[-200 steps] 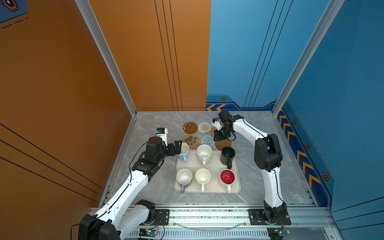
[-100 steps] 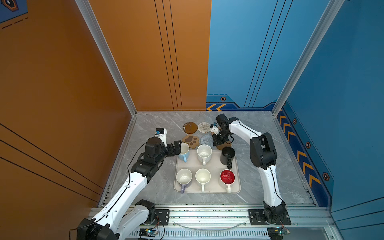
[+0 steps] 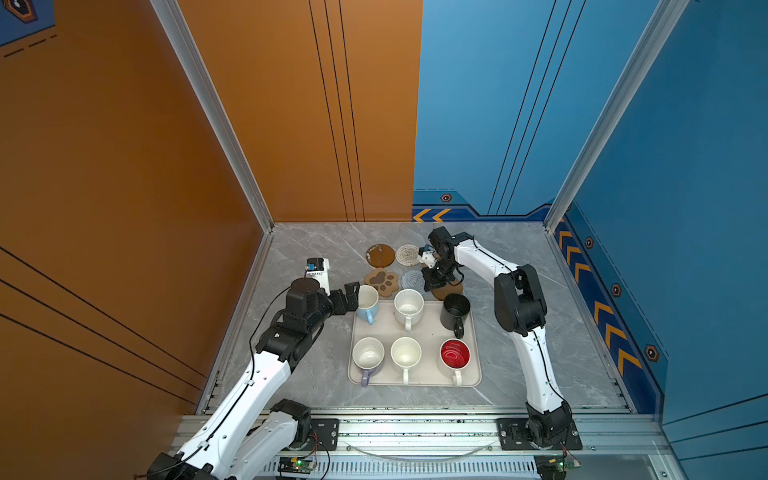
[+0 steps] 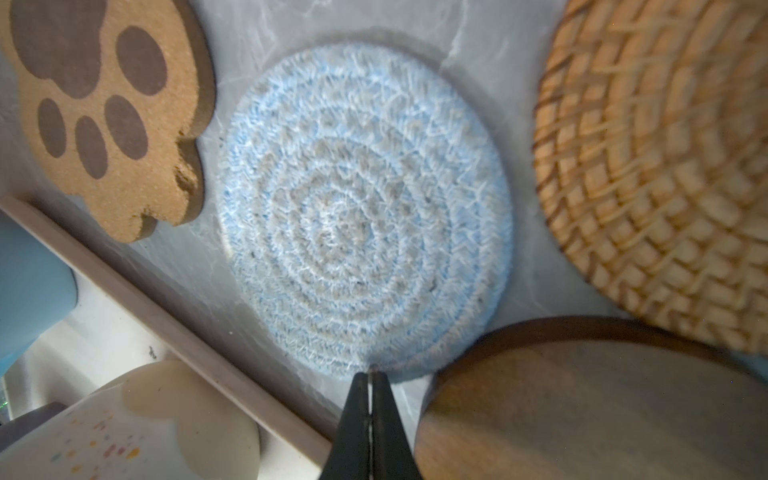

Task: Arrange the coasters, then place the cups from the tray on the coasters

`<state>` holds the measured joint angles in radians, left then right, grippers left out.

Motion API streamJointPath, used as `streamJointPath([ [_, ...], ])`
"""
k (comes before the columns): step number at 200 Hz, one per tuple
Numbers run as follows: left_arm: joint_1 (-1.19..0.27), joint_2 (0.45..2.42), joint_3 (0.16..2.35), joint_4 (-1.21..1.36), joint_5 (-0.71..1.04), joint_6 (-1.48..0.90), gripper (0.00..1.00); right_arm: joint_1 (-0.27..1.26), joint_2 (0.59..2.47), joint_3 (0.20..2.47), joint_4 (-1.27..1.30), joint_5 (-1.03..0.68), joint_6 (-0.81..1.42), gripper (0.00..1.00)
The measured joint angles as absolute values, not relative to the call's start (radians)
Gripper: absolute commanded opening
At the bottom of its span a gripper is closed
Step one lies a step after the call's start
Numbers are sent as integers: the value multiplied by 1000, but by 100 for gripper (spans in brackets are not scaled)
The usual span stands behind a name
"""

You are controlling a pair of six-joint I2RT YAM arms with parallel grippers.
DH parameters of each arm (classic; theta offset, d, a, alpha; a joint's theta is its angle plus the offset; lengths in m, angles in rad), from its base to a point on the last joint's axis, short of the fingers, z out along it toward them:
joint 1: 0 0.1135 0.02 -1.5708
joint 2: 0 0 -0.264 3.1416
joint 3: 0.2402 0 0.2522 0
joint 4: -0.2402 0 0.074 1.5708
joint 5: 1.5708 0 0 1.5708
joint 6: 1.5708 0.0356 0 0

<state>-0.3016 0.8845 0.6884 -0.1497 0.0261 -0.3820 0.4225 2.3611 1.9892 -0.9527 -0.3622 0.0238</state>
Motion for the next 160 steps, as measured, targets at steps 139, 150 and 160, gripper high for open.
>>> streamJointPath([
  [139, -302, 871, 688, -155, 9, -371, 99, 368, 2362, 1995, -979, -362, 25, 0],
  [150, -302, 871, 688, -155, 8, -371, 99, 363, 2362, 1995, -980, -362, 25, 0],
  [160, -302, 871, 688, -156, 8, -371, 99, 358, 2362, 1994, -981, -362, 25, 0],
])
